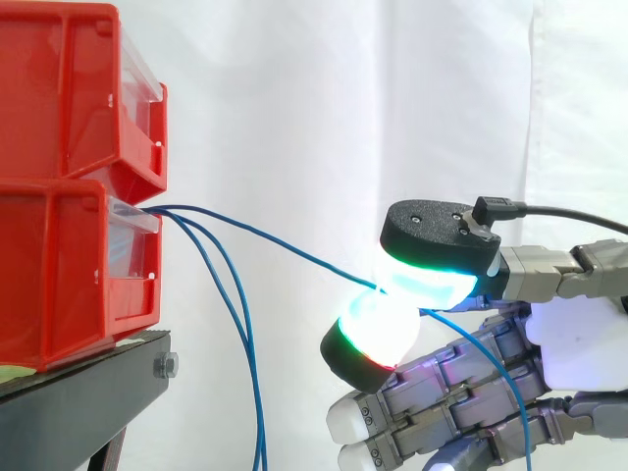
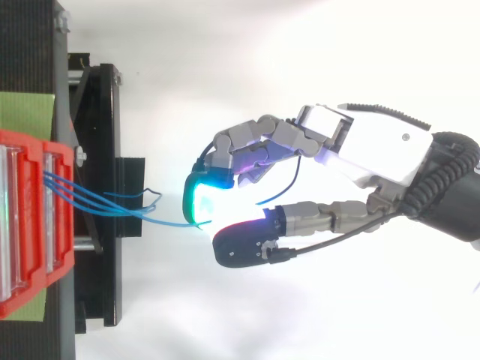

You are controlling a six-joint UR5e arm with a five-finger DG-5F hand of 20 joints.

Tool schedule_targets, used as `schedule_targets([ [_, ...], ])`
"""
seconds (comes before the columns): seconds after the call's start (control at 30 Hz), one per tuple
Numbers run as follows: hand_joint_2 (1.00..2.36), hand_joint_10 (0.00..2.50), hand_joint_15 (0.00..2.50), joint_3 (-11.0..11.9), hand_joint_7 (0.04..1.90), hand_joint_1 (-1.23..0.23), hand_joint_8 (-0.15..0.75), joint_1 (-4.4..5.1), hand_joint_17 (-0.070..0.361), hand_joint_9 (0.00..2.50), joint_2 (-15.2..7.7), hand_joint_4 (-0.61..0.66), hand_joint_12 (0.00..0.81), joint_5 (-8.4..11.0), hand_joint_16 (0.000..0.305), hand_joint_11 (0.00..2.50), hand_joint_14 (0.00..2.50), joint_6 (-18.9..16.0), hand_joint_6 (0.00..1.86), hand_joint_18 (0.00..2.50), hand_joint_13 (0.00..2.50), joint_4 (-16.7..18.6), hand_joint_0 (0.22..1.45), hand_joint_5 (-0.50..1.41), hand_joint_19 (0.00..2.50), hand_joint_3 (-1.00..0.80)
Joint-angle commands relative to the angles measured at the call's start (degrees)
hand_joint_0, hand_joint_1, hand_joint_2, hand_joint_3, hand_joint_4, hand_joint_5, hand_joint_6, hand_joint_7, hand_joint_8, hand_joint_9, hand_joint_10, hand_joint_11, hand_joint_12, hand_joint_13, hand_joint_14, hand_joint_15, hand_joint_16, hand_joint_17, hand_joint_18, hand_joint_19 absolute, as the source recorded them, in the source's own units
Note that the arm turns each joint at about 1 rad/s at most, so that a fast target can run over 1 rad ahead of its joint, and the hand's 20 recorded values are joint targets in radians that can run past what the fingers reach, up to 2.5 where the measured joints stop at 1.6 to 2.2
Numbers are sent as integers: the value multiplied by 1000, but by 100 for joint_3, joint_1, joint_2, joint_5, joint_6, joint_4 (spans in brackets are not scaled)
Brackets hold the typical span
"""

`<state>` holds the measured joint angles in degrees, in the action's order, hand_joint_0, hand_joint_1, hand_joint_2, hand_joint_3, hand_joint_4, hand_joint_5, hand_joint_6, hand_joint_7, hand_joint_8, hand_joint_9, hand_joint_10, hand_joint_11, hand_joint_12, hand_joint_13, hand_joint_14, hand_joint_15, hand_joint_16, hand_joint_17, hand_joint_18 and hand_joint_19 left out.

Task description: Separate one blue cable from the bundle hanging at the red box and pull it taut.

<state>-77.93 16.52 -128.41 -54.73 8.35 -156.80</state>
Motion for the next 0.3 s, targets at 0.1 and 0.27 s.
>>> schedule_targets([
  [0.1,1013,9,283,-3,1241,-742,269,0,121,747,0,-109,366,-2,54,252,11,0,876,669,508,0,591,-121,640,55],
  [0.27,1013,9,282,-3,1239,-743,269,0,121,748,0,-108,365,-2,54,251,11,0,876,670,506,0,591,-121,634,52],
])
